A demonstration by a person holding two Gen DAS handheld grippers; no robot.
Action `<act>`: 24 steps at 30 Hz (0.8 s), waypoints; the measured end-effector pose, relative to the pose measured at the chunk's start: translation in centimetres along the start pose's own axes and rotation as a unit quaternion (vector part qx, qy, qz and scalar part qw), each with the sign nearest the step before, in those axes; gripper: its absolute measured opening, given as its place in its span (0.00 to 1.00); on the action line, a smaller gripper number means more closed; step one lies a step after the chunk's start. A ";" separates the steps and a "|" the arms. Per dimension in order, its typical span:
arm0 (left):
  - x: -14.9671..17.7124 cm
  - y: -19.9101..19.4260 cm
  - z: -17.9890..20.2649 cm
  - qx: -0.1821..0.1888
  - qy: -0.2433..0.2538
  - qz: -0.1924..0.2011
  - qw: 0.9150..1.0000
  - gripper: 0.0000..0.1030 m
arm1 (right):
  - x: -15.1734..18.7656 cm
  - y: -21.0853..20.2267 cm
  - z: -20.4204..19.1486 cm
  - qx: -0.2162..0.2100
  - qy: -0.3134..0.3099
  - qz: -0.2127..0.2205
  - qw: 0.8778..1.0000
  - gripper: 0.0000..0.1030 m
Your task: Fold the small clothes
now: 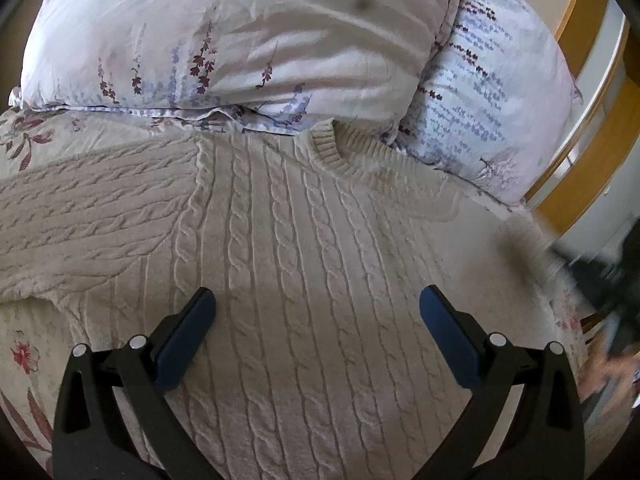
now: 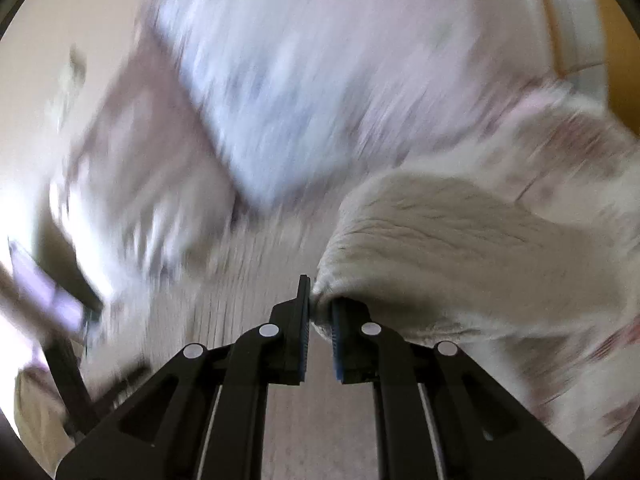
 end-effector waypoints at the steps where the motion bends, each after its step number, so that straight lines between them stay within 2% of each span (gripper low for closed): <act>1: 0.0 0.0 -0.1 0.002 -0.001 0.001 1.000 0.98 | 1.3 1.9 -0.8 -0.005 -0.005 -0.035 0.999 0.10; 4: 0.0 -0.2 0.0 0.009 -0.003 0.005 1.000 0.98 | 2.7 3.3 -0.5 -0.010 0.019 -0.064 0.998 0.18; 5: -0.1 -0.2 0.0 0.011 -0.004 0.006 1.000 0.98 | 2.5 3.3 -0.4 -0.022 0.036 -0.063 0.997 0.31; 6: -0.1 -0.2 0.1 0.014 -0.005 0.007 1.000 0.98 | 2.2 3.0 0.1 -0.033 0.059 -0.059 0.996 0.49; 8: -0.1 -0.3 0.1 0.015 -0.005 0.007 1.000 0.98 | 1.3 1.7 1.5 -0.032 0.100 -0.034 0.994 0.57; 10: -0.2 -0.3 0.2 0.018 -0.004 0.003 1.000 0.98 | 0.7 0.6 2.5 -0.016 0.122 -0.016 0.992 0.57; 13: -0.2 -0.6 0.4 0.040 0.002 0.005 0.999 0.98 | -0.1 -0.9 5.7 0.015 0.182 0.018 0.983 0.56; 16: -0.2 -1.0 0.7 0.044 0.008 0.017 0.999 0.98 | -0.6 -1.7 8.2 0.054 0.215 0.037 0.974 0.39; 17: -0.1 -1.0 0.7 0.043 0.008 0.019 0.999 0.98 | -0.8 -1.4 8.5 0.068 0.214 0.040 0.974 0.27; 18: -0.1 -1.0 0.8 0.044 0.007 0.019 0.999 0.98 | -1.2 -1.5 8.6 0.093 0.205 0.043 0.973 0.18; 19: -0.1 -1.0 0.7 0.049 0.003 0.020 0.999 0.98 | -1.6 -2.0 8.4 0.121 0.184 0.048 0.974 0.15; 21: -0.2 -1.0 0.5 0.060 -0.009 0.021 0.998 0.98 | -2.9 -2.5 6.6 0.150 0.132 0.068 0.977 0.12; 22: -0.3 -1.0 0.3 0.070 -0.021 0.022 0.997 0.98 | -3.5 -2.7 5.0 0.152 0.099 0.080 0.980 0.11; 24: -0.4 -1.1 -0.1 0.092 -0.044 0.023 0.995 0.98 | -4.6 -2.8 -0.4 0.131 0.003 0.101 0.986 0.10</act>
Point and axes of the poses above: each gripper's, at about its wrist camera, not at the fingertips, and y roughly the way its jaws point, z to its right, x to its underside, the point moved 5 cm from there along y, roughly the way its jaws point, and after that the axes turned 8 degrees about -y, right-handed, at the moved point
